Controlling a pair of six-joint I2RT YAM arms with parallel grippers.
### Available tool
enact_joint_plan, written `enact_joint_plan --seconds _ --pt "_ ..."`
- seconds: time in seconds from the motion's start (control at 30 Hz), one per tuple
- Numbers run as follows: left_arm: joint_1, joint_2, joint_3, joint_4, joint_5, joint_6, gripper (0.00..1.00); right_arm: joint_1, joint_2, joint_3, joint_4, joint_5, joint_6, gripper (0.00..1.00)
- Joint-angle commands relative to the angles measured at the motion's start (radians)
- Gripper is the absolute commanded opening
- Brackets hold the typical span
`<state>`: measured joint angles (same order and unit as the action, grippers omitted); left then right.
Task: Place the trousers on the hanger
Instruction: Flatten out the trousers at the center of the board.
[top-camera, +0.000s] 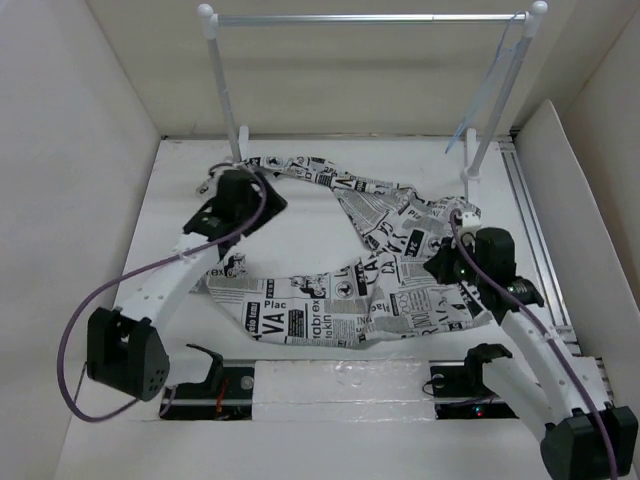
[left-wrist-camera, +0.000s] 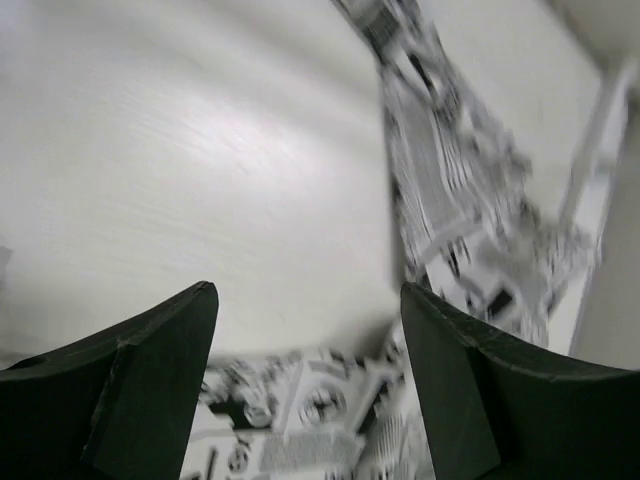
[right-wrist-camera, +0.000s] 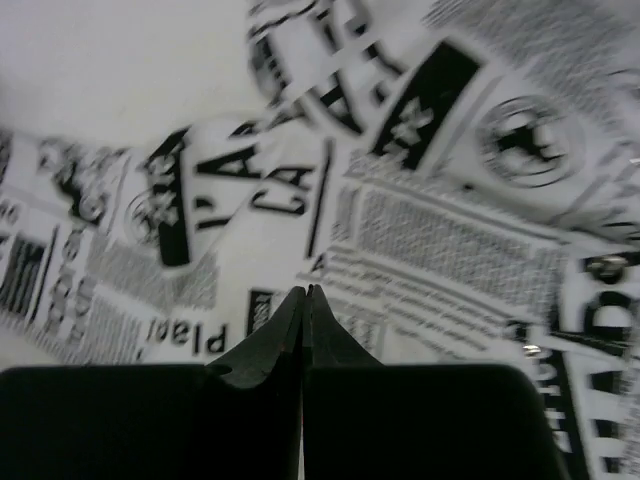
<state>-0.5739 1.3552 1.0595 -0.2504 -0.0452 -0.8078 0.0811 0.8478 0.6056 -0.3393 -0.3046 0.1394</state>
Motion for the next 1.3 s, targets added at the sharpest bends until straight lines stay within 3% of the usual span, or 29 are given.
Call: enact_joint_plan --seconds 0.0,0.03,0.1,0.17,0.23,0.67,0.77,0.83,0.9,0.97,1.03,1.13,1.27 --pt "0.401 -0.068 -0.146 0.084 0.073 -0.039 0.69 0.191 -0.125 -0.079 -0.099 -0.032 -0.004 0.01" --pt "0.508 -0.027 -0.144 0.112 0.085 -0.048 0.69 0.218 -0.136 -0.078 -0.142 -0.006 -0.009 0.04" --pt "0.557 -0.001 -0.138 0.129 0.111 -0.063 0.7 0.262 -0.144 -0.073 -0.158 0.001 -0.012 0.15" --pt "0.653 0.1 -0.107 0.157 0.133 -0.083 0.7 0.304 -0.141 -0.073 -0.155 0.024 -0.012 0.38" --pt "0.699 0.206 -0.058 0.155 0.166 -0.097 0.7 0.344 -0.119 -0.069 -0.152 0.03 -0.011 0.51" --pt "0.737 0.53 0.071 0.18 0.154 -0.201 0.62 0.477 -0.043 -0.038 -0.138 0.102 0.057 0.57" --pt "0.737 0.568 0.092 0.185 0.14 -0.208 0.43 0.477 -0.035 -0.02 -0.155 0.125 0.062 0.57" --pt "0.737 0.596 0.121 0.163 0.125 -0.202 0.25 0.477 -0.036 -0.007 -0.165 0.16 0.065 0.6" --pt "0.747 0.605 0.135 0.155 0.117 -0.179 0.0 0.477 -0.03 -0.004 -0.165 0.177 0.063 0.74" --pt "0.764 0.59 0.158 0.145 0.133 -0.154 0.0 0.468 -0.021 0.006 -0.188 0.208 0.065 0.89" --pt "0.778 0.524 0.201 0.12 0.107 -0.092 0.0 0.428 0.003 0.011 -0.213 0.225 0.054 0.95" --pt "0.778 0.399 0.276 0.061 0.01 -0.01 0.0 0.372 0.025 0.01 -0.21 0.191 0.013 0.96" --pt "0.778 0.201 0.248 0.048 -0.038 0.022 0.0 0.312 0.028 0.008 -0.188 0.176 -0.021 0.96"
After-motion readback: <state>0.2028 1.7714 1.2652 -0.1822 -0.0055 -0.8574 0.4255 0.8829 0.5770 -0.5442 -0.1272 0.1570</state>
